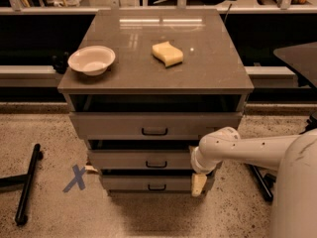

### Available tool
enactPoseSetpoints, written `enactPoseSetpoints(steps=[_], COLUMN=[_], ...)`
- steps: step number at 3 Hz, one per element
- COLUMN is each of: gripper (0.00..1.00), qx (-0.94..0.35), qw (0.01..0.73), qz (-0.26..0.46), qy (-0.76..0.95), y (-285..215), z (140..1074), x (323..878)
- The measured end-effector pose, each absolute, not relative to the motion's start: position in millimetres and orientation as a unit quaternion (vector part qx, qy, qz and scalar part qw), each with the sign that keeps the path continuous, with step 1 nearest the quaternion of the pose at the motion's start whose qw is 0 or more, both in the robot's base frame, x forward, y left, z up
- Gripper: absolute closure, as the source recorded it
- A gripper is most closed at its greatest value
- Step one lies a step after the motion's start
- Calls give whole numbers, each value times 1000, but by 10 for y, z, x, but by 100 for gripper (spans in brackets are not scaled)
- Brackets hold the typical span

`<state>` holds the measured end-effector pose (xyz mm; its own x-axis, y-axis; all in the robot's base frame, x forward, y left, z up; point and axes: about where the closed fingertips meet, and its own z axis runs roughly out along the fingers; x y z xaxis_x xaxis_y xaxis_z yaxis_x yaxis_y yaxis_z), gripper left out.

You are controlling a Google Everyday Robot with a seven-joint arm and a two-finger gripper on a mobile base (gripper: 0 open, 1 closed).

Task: Open middle drawer

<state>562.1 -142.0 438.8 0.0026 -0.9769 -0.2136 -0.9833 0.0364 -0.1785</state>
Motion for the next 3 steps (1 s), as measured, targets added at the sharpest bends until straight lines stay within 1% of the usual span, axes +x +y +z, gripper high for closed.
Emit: enactPoseSetpoints(steps=[2,3], gripper=[0,14], qx=[-706,-709], qw=[163,168], qz=[4,6], qy=[689,685], y=[-1532,-1572], z=[4245,4194], x=[5782,5790])
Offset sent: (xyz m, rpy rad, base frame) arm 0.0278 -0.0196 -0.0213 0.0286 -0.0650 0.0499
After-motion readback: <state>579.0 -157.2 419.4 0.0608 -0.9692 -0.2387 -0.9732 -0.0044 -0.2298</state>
